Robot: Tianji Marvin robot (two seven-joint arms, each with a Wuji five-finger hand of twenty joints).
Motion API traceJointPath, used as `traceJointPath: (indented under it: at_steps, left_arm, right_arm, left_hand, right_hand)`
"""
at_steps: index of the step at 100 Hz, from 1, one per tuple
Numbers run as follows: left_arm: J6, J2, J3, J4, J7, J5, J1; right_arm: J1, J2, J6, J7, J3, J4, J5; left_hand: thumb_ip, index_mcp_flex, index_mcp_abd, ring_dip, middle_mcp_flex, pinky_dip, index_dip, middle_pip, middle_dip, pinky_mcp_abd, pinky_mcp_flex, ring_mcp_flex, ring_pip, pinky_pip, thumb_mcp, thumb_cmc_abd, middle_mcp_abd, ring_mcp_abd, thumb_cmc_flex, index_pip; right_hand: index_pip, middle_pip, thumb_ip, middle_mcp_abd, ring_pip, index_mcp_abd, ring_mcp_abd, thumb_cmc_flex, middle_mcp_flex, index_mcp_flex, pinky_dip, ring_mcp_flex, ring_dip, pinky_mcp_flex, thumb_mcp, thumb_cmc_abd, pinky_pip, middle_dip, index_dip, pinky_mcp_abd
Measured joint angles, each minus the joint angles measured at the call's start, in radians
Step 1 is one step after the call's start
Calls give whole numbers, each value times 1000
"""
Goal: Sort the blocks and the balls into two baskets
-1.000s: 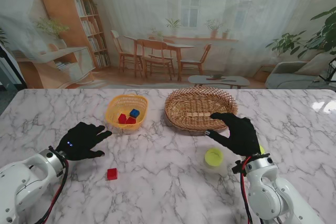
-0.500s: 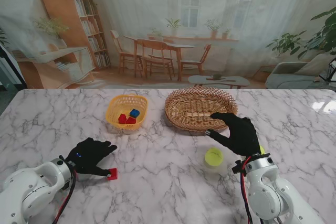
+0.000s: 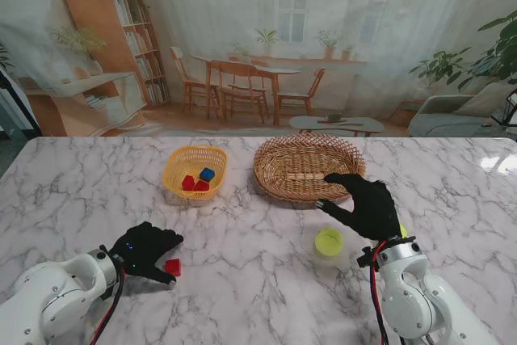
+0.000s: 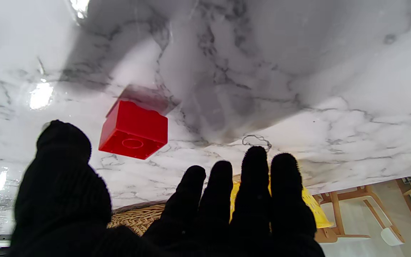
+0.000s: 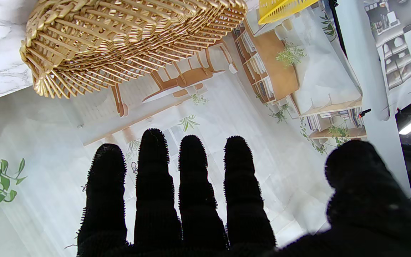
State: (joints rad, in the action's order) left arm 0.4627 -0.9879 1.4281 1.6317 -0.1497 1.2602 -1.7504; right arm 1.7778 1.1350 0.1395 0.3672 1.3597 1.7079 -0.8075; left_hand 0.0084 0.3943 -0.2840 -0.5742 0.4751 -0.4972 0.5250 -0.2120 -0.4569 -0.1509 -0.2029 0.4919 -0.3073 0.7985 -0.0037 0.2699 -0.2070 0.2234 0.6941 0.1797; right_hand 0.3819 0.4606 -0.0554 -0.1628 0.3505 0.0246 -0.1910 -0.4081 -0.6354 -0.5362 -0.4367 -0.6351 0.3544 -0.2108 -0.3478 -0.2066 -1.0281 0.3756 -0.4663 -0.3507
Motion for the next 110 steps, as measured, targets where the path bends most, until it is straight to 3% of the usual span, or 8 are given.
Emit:
traceJointPath:
  at_steps: [18,68,90,110]
  left_arm:
    - [-16,1,-27,-29,3,-15,17]
    - [-48,3,-64,-58,40,21,43]
    - [-42,3,-65,-59,54,19,46]
    - [-41,3,-70,-60,53,7,52]
  right_arm:
    - [0,0,-2,0,0,0,-1]
    - [-1,0,-2,1,-1,-1,-2]
    - [-1,0,-1,1,-1,-2,-1]
    - [-1,0,-1,1,0,-3,-1]
  left_hand:
    - [0,2,0,-67,0,-12,73,-53,-53,0,-18,8,-41,23,11,11,5,-3,43,34]
    - [0,13,22,-146,13,-38,177,-133,-117,4,-52,63,-86,84,22,10,24,-19,134,126]
    - [0,31,85,-174,87,-49,236,-158,-140,14,-105,141,-120,136,46,8,61,-45,214,272]
    - [1,69,130,-210,136,-50,309,-201,-189,15,-151,195,-153,173,71,8,67,-50,315,397]
  right_hand:
    - [0,0,0,0,0,0,0,0,0,0,0,0,0,0,0,0,0,0,0,0]
    - [0,0,0,0,0,0,0,0,0,0,0,0,0,0,0,0,0,0,0,0]
    - [0,0,0,0,0,0,0,0,0,0,0,0,0,0,0,0,0,0,0,0]
    - [0,0,0,0,0,0,0,0,0,0,0,0,0,0,0,0,0,0,0,0]
